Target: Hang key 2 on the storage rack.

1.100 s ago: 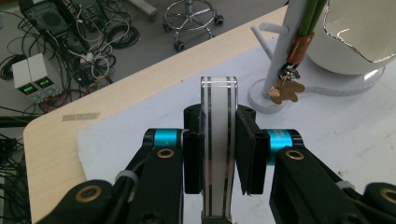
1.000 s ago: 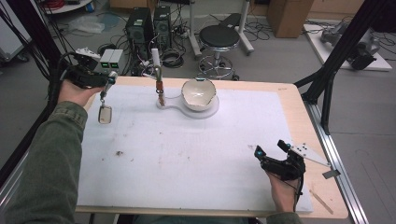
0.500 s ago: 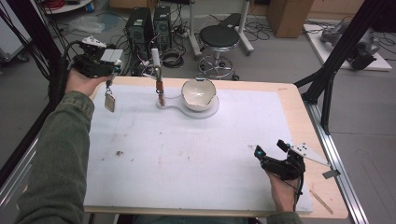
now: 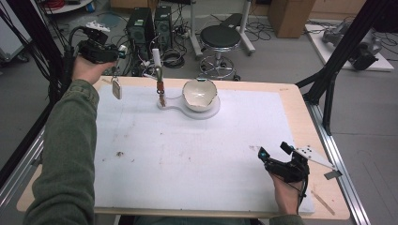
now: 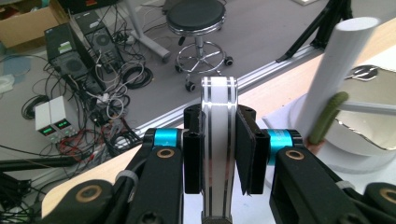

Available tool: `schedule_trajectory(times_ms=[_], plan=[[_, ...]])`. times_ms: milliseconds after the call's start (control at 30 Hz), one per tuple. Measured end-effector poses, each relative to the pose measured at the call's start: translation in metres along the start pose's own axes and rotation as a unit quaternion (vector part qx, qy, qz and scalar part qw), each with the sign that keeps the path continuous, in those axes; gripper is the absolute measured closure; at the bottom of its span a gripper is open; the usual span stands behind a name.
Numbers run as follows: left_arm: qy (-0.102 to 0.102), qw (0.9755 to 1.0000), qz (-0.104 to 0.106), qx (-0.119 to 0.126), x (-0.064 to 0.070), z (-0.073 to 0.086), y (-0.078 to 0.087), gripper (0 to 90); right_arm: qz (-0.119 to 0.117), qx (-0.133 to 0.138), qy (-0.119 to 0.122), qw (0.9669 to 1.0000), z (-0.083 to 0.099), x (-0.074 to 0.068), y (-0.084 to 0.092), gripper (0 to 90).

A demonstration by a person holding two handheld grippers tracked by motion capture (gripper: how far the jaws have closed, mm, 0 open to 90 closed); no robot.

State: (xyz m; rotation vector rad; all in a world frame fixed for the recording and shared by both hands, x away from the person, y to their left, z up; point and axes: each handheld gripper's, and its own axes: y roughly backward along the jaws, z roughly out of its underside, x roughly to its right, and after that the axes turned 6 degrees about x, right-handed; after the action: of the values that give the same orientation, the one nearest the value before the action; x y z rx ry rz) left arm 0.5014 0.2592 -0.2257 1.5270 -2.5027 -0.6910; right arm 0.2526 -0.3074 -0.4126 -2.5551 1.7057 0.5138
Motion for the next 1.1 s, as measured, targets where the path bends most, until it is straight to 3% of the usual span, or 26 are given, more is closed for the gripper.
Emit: schedule_trajectory(times_ms=[133,233,367,433,533,633,767,867,1100], plan=[[0.015,0.9998,-0.001,-0.014,-0.001,0.003,-0.009,74.4,-0.003,-0.001,-0.002,1.0000,0.000,0.000,0.001,1.0],[0.018,0.9998,0.000,-0.011,0.000,0.004,-0.016,74.5,-0.004,-0.002,-0.002,1.0000,0.001,0.001,0.000,1.0],[0.039,0.9991,0.008,0.012,0.002,0.003,-0.022,74.5,-0.004,-0.002,-0.001,1.0000,0.001,0.000,-0.001,1.0],[0.066,0.9973,0.019,0.025,0.002,0.003,-0.024,74.4,-0.004,-0.003,-0.002,1.0000,0.001,0.000,-0.001,1.1],[0.081,0.9958,0.013,0.040,0.004,0.001,-0.027,74.5,-0.005,-0.005,-0.003,1.0000,0.001,0.001,-0.002,1.0],[0.066,0.9974,0.005,0.027,0.006,-0.004,-0.029,74.5,-0.005,-0.004,-0.003,1.0000,0.001,0.001,-0.002,1.0],[0.042,0.9985,-0.002,0.035,0.018,-0.017,-0.033,74.5,-0.004,-0.003,-0.006,1.0000,0.001,0.001,-0.001,1.0],[0.044,0.9985,-0.002,0.034,0.022,-0.021,-0.038,74.4,-0.004,0.000,0.000,1.0000,0.001,0.002,0.000,1.0],[0.030,0.9989,-0.004,0.035,0.034,-0.026,-0.050,74.4,0.001,0.002,-0.013,0.9999,0.001,0.004,0.005,1.0]])
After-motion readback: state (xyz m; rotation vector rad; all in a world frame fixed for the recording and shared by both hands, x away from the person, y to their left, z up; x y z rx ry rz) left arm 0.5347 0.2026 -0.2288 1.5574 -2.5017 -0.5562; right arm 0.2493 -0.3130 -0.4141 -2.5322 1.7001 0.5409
